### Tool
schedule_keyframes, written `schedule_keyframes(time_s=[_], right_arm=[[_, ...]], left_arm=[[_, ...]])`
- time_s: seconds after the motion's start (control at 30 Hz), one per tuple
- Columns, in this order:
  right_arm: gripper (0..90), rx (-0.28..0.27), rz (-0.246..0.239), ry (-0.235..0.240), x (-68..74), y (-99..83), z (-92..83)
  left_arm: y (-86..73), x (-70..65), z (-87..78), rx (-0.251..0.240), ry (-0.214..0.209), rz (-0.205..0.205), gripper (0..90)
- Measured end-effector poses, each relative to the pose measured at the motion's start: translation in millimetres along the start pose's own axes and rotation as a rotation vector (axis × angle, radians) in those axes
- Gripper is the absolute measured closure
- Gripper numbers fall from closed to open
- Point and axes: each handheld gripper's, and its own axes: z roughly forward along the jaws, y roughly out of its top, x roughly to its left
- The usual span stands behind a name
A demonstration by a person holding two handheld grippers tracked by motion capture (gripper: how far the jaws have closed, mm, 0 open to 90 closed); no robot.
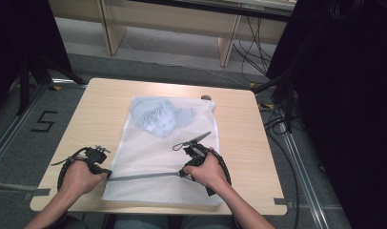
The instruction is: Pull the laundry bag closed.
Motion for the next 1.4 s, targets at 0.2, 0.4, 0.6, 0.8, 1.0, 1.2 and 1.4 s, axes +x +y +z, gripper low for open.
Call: schedule_keyframes(time_s=[0.2,0.4,0.6,0.8,1.0,1.2,1.4], right_arm=[[86.6,0.027,0.065,-0.004,0.7,-2.6,-3.4],[86.7,-0.011,0.028,-0.001,-4.8,-5.1,-3.1],[86.6,0.023,0.086,0.016,-4.3,-6.9,-7.6],[86.6,0.013,0.091,0.006,-7.9,-9.4,-9.7],[86.7,0.013,0.088,0.006,-13.0,-11.9,-12.1],[86.6,0.009,0.082,0.007,-16.3,-13.2,-15.6],[86.7,0.008,0.095,-0.002,-17.0,-14.3,-16.6]], left_arm=[[0.0,-0.1,0.0,-0.001,0.001,0.000,89.8],[0.0,-0.3,0.1,-0.001,0.002,-0.001,89.8],[-0.1,-0.6,0.1,-0.001,0.003,-0.002,89.8],[0.1,-0.9,0.3,-0.003,0.005,-0.003,89.8],[0.1,-1.7,0.8,-0.008,0.004,-0.009,89.7],[0.4,-1.5,0.8,-0.006,0.005,-0.004,89.8],[0.5,-1.5,0.8,-0.006,0.005,-0.002,89.8]])
